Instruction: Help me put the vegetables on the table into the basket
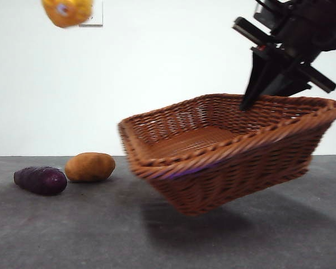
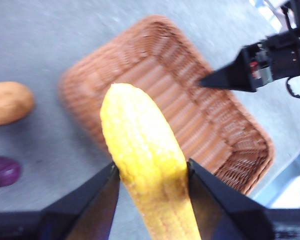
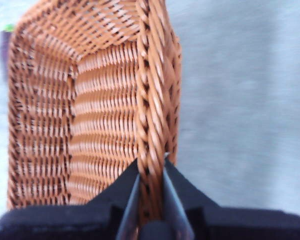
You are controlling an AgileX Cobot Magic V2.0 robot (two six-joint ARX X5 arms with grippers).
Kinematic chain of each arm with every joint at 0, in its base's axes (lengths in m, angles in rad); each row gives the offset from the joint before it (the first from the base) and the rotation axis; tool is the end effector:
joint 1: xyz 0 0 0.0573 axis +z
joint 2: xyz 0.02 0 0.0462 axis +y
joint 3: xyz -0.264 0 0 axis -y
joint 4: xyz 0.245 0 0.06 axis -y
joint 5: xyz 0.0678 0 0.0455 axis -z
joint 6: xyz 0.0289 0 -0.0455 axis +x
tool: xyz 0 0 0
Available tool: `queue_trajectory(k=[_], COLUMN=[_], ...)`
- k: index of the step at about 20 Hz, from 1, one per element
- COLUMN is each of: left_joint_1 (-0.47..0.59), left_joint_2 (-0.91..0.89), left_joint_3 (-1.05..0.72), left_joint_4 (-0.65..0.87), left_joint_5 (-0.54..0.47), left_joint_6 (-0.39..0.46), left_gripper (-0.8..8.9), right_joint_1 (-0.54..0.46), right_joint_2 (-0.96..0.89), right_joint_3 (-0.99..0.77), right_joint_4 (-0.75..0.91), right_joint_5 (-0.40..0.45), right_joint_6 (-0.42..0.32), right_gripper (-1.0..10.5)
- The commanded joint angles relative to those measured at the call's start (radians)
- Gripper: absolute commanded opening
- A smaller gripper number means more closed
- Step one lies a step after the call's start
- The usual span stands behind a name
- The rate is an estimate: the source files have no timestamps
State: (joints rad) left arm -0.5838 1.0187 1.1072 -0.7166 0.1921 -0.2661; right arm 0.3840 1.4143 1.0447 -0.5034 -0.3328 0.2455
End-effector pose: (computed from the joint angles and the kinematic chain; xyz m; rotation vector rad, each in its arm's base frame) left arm 0.1622 -0.1138 0.3532 -0.1192 0.7252 -0.6593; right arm 0.2654 0.1174 0.2588 0.1967 0.9677 0.5568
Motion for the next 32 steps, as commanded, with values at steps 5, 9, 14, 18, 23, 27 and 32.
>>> queue_trajectory(k=[5,9,14,18,23,27,32], left_joint_1=[-0.126,-0.162,-0.177,-0.189,-0.181,-0.120,0.060], left_joint_2=[0.282,0.444,0.550,0.552,0.521,0.393,0.243], left_joint_3=[-0.001,-0.001,0.000,0.000,0.000,0.000,0.000], left_joint_4=[0.240,0.342,0.373,0.370,0.335,0.208,0.134], left_joint_5=[0.052,0.096,0.098,0.104,0.103,0.062,-0.097], left_joint_6=[-0.071,-0.141,-0.205,-0.203,-0.147,0.016,0.463], left_gripper=[-0.08,-0.08,0.12,5.01,5.01,5.01,5.01], right_joint_1=[0.113,0.113,0.113,0.113,0.109,0.055,-0.072], right_joint_2=[-0.003,-0.003,-0.003,-0.003,-0.003,-0.004,-0.014], right_joint_3=[-0.002,-0.002,-0.002,-0.002,-0.002,-0.002,0.016], right_joint_4=[0.111,0.112,0.114,0.114,0.112,0.113,0.100], right_joint_5=[0.029,0.035,0.038,0.038,0.043,0.041,-0.075], right_joint_6=[0.121,0.126,0.124,0.120,0.111,0.099,0.078], right_gripper=[-0.1,-0.1,-0.1,-0.1,-0.1,-0.1,-0.1])
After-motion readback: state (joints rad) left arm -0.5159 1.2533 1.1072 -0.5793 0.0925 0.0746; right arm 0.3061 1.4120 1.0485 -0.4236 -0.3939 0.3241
